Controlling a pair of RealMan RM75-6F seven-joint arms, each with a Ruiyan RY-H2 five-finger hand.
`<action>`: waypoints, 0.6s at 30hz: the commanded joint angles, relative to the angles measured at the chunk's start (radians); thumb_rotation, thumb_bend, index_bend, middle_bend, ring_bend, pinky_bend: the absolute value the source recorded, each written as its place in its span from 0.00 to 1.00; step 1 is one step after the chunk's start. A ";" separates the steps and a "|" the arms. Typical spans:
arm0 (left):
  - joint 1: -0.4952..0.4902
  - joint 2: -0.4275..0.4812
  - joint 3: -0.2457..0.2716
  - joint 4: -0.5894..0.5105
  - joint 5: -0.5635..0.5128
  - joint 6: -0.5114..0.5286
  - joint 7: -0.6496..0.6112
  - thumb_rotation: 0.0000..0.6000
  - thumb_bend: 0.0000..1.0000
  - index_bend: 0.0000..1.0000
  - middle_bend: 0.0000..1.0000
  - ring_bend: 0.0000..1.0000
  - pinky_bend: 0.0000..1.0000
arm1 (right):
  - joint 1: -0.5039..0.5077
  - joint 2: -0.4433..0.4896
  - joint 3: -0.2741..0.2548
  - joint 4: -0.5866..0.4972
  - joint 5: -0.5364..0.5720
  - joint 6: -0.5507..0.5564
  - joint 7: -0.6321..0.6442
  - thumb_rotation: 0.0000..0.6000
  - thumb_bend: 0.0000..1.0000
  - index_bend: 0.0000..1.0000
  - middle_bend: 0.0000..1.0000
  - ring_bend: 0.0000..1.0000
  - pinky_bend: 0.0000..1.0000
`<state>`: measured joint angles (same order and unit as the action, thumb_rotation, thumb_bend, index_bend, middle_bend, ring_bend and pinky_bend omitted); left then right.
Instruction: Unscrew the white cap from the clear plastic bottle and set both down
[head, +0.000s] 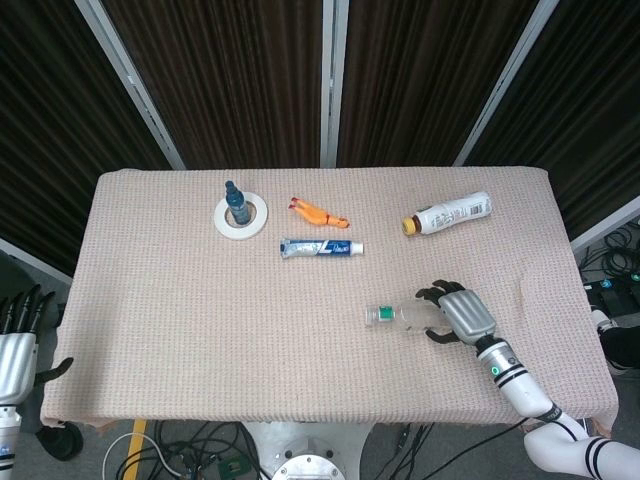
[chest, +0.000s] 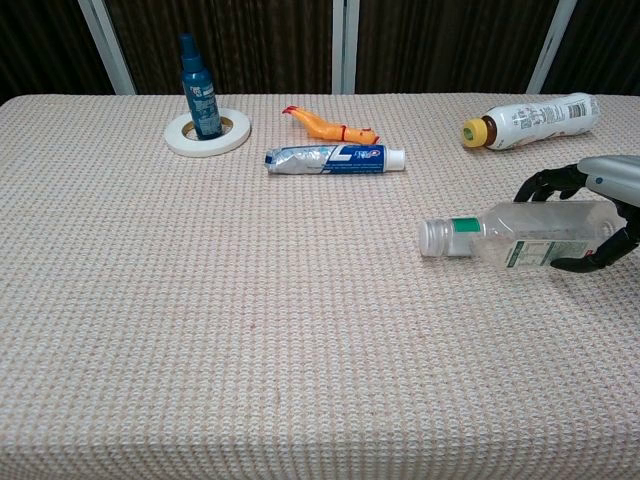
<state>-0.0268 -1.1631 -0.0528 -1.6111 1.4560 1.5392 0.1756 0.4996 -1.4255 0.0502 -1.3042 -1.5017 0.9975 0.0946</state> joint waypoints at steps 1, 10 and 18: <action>-0.010 0.008 -0.001 -0.005 0.016 -0.005 0.002 1.00 0.00 0.11 0.00 0.00 0.00 | 0.001 -0.023 -0.003 0.031 -0.037 0.048 0.047 1.00 0.26 0.51 0.44 0.31 0.37; -0.099 0.053 -0.014 -0.049 0.128 -0.058 -0.093 1.00 0.00 0.12 0.00 0.00 0.00 | 0.028 -0.036 -0.011 0.044 -0.147 0.161 0.260 1.00 0.34 0.70 0.55 0.43 0.51; -0.227 0.044 -0.045 -0.082 0.232 -0.129 -0.211 1.00 0.00 0.12 0.00 0.00 0.00 | 0.092 -0.104 -0.002 0.059 -0.215 0.216 0.458 1.00 0.37 0.71 0.56 0.44 0.52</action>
<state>-0.2211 -1.1125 -0.0861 -1.6849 1.6653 1.4324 -0.0023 0.5655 -1.4989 0.0415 -1.2549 -1.6954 1.1932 0.5046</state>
